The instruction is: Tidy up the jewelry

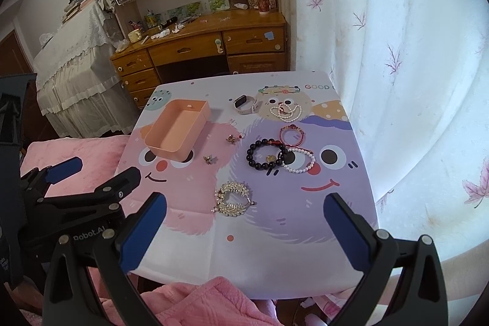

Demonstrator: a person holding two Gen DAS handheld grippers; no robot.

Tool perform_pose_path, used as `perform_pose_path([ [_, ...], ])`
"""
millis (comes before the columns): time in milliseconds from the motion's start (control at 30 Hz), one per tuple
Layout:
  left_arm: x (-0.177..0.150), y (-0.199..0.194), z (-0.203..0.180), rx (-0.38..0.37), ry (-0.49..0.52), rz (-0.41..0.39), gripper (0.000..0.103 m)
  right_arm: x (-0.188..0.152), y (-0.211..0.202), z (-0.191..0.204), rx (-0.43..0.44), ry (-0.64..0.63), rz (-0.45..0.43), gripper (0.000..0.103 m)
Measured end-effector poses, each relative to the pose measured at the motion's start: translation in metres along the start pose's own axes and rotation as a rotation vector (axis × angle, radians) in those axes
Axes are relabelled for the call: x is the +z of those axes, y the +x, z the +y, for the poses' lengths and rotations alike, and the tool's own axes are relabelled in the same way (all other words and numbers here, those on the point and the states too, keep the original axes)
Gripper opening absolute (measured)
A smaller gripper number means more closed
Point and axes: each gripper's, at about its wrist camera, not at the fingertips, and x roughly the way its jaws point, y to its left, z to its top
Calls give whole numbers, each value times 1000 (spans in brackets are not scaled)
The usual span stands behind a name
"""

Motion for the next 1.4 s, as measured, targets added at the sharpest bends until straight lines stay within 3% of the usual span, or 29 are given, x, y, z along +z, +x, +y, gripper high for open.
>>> perform_pose_path([
  [233,-6,-5,18,-36,-24,10,102,-9,0,4,-25,42,-10,103],
  [467,-13,-3,28,-61,26,24,102,-19,-1,8,-80,120,-66,103],
  [700,-13,2,34,-163,47,26,102,-26,-9,17,-169,118,-140,103],
  [800,-11,14,27,-193,60,64,102,-28,-8,22,-213,61,-143,103],
  [933,-11,39,15,-213,65,149,102,-35,11,27,-323,-76,-85,103],
  [1067,-16,73,0,-234,87,216,102,-44,32,25,-365,-211,-55,103],
  [1167,-20,101,-18,-227,136,222,102,-49,56,15,-388,-315,-36,103],
  [1333,-30,146,-50,-268,184,210,102,-48,101,-13,-351,-437,-15,103],
  [1400,-34,168,-60,-291,148,206,102,-45,120,-26,-305,-461,-7,103],
])
